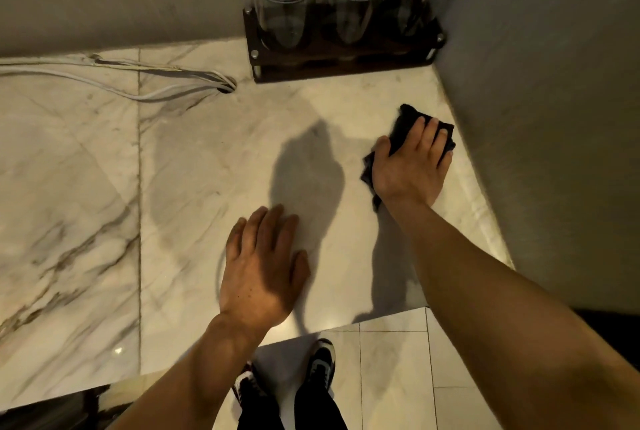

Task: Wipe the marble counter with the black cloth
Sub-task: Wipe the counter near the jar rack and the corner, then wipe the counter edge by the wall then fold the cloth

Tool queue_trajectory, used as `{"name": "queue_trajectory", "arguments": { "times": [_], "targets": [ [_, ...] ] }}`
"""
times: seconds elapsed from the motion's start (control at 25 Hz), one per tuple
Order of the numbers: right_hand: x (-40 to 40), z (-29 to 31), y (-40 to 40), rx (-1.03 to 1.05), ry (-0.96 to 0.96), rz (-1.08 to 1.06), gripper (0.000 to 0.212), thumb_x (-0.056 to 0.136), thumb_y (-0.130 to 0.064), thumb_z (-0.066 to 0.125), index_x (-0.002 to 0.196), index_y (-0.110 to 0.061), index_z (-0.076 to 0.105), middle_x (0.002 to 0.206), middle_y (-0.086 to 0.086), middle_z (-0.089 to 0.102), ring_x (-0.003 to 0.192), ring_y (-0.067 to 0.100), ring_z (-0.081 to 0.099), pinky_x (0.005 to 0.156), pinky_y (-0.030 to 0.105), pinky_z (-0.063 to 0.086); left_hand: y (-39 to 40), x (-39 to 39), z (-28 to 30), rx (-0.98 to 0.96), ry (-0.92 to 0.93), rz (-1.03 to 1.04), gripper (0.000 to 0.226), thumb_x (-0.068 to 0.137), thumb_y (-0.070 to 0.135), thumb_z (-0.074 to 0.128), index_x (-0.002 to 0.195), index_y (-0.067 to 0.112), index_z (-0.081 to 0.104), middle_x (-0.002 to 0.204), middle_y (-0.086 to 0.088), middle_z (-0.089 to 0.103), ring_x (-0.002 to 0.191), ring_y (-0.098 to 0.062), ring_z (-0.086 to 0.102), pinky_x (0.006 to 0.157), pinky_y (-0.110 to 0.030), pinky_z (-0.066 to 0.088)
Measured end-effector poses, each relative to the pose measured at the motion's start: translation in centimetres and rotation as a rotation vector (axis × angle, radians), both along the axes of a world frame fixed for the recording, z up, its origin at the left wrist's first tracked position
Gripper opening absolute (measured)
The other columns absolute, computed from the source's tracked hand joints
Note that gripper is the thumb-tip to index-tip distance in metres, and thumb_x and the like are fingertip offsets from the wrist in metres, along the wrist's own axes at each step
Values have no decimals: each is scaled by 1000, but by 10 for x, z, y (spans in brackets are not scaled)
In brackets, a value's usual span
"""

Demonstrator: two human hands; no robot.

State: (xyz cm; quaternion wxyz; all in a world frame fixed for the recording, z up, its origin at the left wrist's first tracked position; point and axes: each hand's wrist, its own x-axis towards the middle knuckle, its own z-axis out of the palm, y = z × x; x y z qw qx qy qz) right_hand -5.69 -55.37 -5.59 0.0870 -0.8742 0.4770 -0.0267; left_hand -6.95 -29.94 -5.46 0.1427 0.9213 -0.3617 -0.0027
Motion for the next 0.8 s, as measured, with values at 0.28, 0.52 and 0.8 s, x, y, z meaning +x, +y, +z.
{"name": "queue_trajectory", "arguments": {
  "times": [0.28, 0.52, 0.8],
  "targets": [
    [-64, -1, 24, 15, -7, -79, 70, 96, -50, 19, 153, -12, 4, 162, 9, 4, 147, 23, -3, 119, 43, -3, 0, 0, 1, 16, 44, 2, 49, 90, 37, 44, 130, 8, 53, 135, -17, 50, 128, -40, 41, 108, -54, 30],
    [-118, -2, 37, 31, -16, -176, 64, 99, -41, 19, 153, -11, 4, 162, 8, 3, 147, 22, -4, 118, 43, -3, 1, -1, -1, 17, 29, -16, 52, 91, 39, 42, 130, 7, 52, 136, -21, 49, 128, -42, 39, 109, -55, 29],
    [-160, -3, 52, 28, -109, -285, 56, 100, -30, 28, 151, -10, 17, 161, 9, 14, 148, 24, 4, 118, 47, 2, 3, 2, 1, -13, 53, -62, 50, 91, 35, 42, 129, 4, 51, 134, -21, 49, 124, -42, 41, 105, -58, 33]
  ]
}}
